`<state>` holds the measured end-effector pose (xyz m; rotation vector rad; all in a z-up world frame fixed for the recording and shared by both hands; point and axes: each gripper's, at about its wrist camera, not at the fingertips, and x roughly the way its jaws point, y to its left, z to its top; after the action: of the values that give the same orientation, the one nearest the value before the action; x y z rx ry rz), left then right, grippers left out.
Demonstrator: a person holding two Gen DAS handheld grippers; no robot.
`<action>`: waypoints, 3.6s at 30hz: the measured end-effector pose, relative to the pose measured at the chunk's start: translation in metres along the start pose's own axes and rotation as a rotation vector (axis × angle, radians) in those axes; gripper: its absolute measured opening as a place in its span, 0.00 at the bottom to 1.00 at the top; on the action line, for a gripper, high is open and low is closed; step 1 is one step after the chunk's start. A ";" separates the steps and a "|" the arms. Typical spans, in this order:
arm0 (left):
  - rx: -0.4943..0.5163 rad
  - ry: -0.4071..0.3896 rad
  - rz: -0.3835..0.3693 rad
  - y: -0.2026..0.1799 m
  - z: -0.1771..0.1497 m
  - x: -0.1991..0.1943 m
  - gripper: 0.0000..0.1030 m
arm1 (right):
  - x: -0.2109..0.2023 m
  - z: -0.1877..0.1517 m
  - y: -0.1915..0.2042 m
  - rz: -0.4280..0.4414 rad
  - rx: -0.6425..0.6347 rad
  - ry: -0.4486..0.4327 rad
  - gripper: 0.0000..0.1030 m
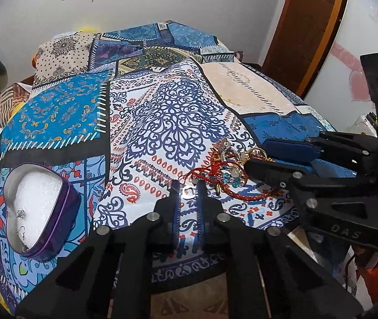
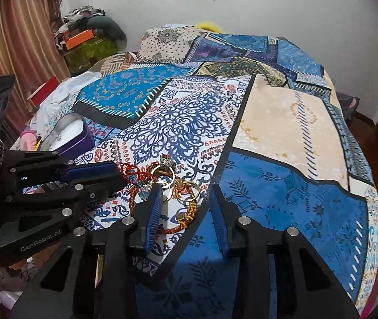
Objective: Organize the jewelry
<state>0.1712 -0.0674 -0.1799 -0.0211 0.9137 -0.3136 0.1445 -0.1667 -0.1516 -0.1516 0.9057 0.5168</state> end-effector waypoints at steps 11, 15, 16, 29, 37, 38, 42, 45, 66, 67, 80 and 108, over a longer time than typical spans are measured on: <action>-0.025 -0.005 0.001 -0.002 -0.001 -0.007 0.08 | 0.002 0.003 -0.003 0.040 0.030 -0.004 0.17; -0.020 -0.018 0.003 -0.005 -0.002 -0.017 0.07 | -0.011 0.006 -0.004 0.030 0.043 -0.035 0.17; -0.020 -0.024 0.003 -0.006 -0.002 -0.021 0.08 | -0.014 0.007 -0.004 0.026 0.044 -0.044 0.17; -0.010 -0.152 0.053 -0.007 -0.001 -0.083 0.08 | -0.065 0.021 0.022 0.012 0.011 -0.173 0.17; -0.042 -0.227 0.098 0.016 -0.004 -0.120 0.08 | -0.081 0.034 0.048 0.024 -0.010 -0.237 0.17; -0.046 -0.233 0.101 0.019 -0.005 -0.123 0.08 | -0.082 0.035 0.052 0.023 -0.016 -0.243 0.17; -0.064 -0.266 0.124 0.035 -0.007 -0.140 0.08 | -0.084 0.041 0.072 0.033 -0.042 -0.265 0.17; -0.076 -0.287 0.143 0.048 -0.009 -0.150 0.08 | -0.082 0.045 0.086 0.046 -0.054 -0.273 0.17; -0.180 -0.289 0.167 0.137 -0.027 -0.152 0.08 | -0.025 0.068 0.147 0.131 -0.083 -0.199 0.17; -0.184 -0.280 0.160 0.140 -0.029 -0.148 0.08 | -0.021 0.069 0.148 0.133 -0.081 -0.190 0.17; -0.210 -0.128 0.048 0.148 -0.044 -0.081 0.08 | 0.038 0.072 0.148 0.165 -0.037 -0.065 0.17; -0.183 -0.126 0.098 0.137 -0.038 -0.093 0.27 | 0.034 0.079 0.144 0.209 -0.016 -0.069 0.27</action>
<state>0.1243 0.0929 -0.1517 -0.1625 0.8134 -0.1356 0.1475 -0.0024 -0.1168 -0.0529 0.8550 0.7195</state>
